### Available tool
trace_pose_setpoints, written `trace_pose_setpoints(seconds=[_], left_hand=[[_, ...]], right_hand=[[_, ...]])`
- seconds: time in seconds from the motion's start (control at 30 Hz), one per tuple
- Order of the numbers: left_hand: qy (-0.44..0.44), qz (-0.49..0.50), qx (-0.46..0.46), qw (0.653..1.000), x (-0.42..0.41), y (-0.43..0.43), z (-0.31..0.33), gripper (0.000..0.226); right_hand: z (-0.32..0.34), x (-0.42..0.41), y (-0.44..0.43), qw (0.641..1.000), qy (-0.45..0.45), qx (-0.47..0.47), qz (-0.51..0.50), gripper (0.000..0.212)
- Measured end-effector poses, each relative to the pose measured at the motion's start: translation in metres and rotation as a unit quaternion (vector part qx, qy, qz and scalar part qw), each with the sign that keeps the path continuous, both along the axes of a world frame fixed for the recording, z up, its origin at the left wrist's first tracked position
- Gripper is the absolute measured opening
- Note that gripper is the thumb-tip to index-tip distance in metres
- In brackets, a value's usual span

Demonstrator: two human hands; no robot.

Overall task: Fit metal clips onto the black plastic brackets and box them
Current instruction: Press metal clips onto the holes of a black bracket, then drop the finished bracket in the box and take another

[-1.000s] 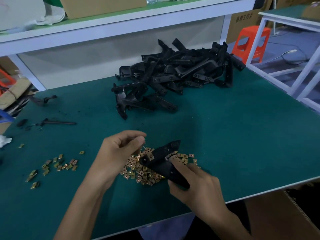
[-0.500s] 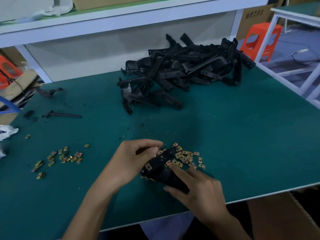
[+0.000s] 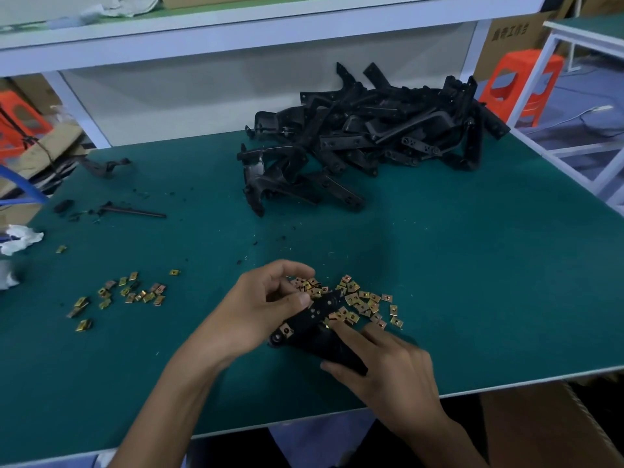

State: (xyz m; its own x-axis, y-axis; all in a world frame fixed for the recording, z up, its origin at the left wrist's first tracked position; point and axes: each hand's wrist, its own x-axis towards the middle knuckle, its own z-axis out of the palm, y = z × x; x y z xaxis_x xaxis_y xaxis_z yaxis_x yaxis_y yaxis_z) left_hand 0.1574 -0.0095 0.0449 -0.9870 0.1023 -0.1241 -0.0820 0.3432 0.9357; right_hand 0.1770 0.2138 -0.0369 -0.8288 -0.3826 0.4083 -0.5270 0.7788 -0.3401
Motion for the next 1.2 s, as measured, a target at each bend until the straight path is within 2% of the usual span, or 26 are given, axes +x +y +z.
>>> trace_pose_setpoints(seconds=[0.1,0.47,0.6,0.73,0.8,0.9,0.97,1.03,1.1,1.2], left_hand=[[-0.003,-0.017,0.003,1.000,0.001,-0.004,0.000,0.029],[-0.028,-0.164,-0.122,0.979,-0.017,0.000,0.018,0.030],[-0.014,-0.147,-0.155,0.977,-0.014,0.000,0.019,0.026],[0.025,-0.083,-0.151,0.985,-0.007,0.000,0.015,0.022],[0.061,-0.054,-0.141,0.987,-0.005,0.002,0.008,0.022],[0.104,-0.076,-0.104,0.986,-0.009,0.014,-0.005,0.024],[0.108,-0.088,-0.093,0.986,-0.016,0.022,-0.016,0.050],[0.086,-0.084,-0.056,0.991,-0.028,0.027,-0.033,0.067],[0.069,-0.093,-0.042,0.992,-0.043,0.026,-0.057,0.070],[0.080,-0.134,-0.061,0.986,-0.050,0.044,-0.075,0.068]], right_hand=[[0.002,0.000,0.000,1.000,-0.001,0.008,0.007,0.049],[0.001,-0.003,0.001,1.000,-0.004,0.013,0.016,0.050],[-0.004,-0.003,0.001,1.000,0.006,0.021,0.007,0.049],[-0.001,-0.002,-0.004,1.000,0.001,0.028,-0.006,0.049],[0.003,0.004,-0.006,1.000,-0.022,0.003,-0.012,0.050],[0.003,0.021,0.004,0.996,-0.046,-0.046,-0.064,0.056],[0.001,0.041,0.021,0.980,-0.086,-0.124,-0.133,0.060],[-0.004,0.068,0.044,0.940,-0.132,-0.225,-0.222,0.058],[-0.011,0.099,0.074,0.894,-0.135,-0.288,-0.317,0.053],[-0.017,0.143,0.127,0.836,-0.161,-0.314,-0.421,0.046]])
